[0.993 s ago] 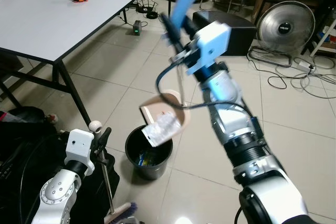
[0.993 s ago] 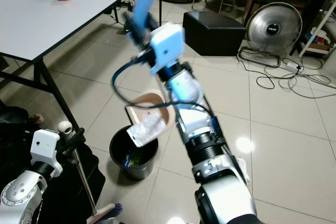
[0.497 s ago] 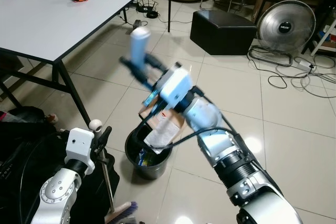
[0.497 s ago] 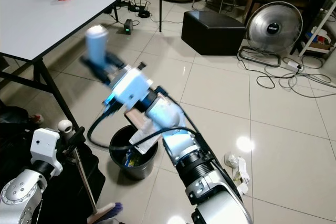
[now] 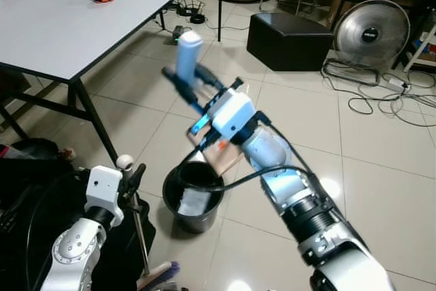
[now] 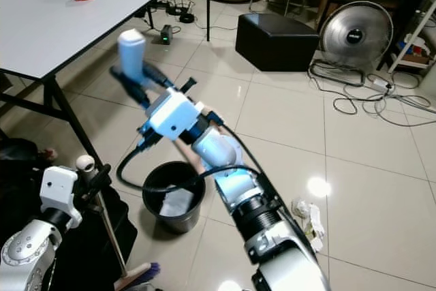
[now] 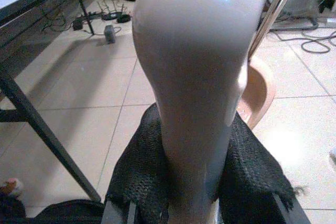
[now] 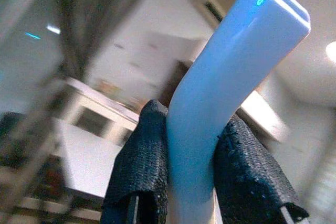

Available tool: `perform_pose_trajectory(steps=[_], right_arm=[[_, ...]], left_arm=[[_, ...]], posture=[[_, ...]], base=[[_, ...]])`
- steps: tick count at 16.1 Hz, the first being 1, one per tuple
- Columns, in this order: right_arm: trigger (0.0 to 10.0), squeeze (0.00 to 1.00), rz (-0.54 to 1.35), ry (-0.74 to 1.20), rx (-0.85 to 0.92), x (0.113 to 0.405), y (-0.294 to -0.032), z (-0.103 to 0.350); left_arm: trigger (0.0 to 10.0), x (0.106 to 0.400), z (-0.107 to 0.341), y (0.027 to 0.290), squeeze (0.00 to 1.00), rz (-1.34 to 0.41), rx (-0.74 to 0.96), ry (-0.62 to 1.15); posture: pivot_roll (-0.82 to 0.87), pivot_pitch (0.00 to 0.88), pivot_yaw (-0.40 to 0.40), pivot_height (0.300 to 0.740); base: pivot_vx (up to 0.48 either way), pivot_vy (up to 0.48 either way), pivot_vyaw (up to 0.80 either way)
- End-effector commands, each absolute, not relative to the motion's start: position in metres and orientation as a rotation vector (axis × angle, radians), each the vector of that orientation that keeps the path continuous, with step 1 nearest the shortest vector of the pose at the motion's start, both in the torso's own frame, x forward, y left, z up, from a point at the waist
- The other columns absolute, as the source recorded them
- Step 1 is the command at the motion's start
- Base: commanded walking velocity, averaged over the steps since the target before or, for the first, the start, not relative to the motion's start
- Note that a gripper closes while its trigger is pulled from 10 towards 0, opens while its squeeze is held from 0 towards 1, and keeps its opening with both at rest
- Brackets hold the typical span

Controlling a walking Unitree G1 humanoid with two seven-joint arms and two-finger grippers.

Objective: Sweep floor

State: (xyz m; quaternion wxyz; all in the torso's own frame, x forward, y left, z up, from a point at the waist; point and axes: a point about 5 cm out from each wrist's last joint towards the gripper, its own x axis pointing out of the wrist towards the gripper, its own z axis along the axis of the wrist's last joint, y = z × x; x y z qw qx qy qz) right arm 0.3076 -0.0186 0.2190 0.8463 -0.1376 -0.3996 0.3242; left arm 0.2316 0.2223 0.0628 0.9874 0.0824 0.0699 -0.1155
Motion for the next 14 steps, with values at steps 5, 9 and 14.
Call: perform_pose_trajectory(steps=[5,9,14], right_arm=[[10.0,0.0,0.118,-0.691,-0.286,0.326,-0.139,0.249],[10.0,0.0,-0.168,-0.433,-0.308,0.309,-0.204,0.211],[10.0,0.0,-0.146,-0.312,-0.22,0.299,-0.199,0.186]], left_arm=[[10.0,0.243,0.07,0.212,0.0,-0.279,0.165,0.084],[10.0,0.245,0.069,0.199,0.0,-0.341,0.164,0.064],[10.0,0.254,0.073,0.189,0.0,-0.351,0.152,0.042]], posture=[[0.0,0.028,0.023,0.74],[-0.03,0.017,0.022,0.74],[-0.03,0.019,0.013,0.74]], base=[[0.0,0.0,0.0],[0.0,-0.33,0.0],[0.0,-0.332,0.0]])
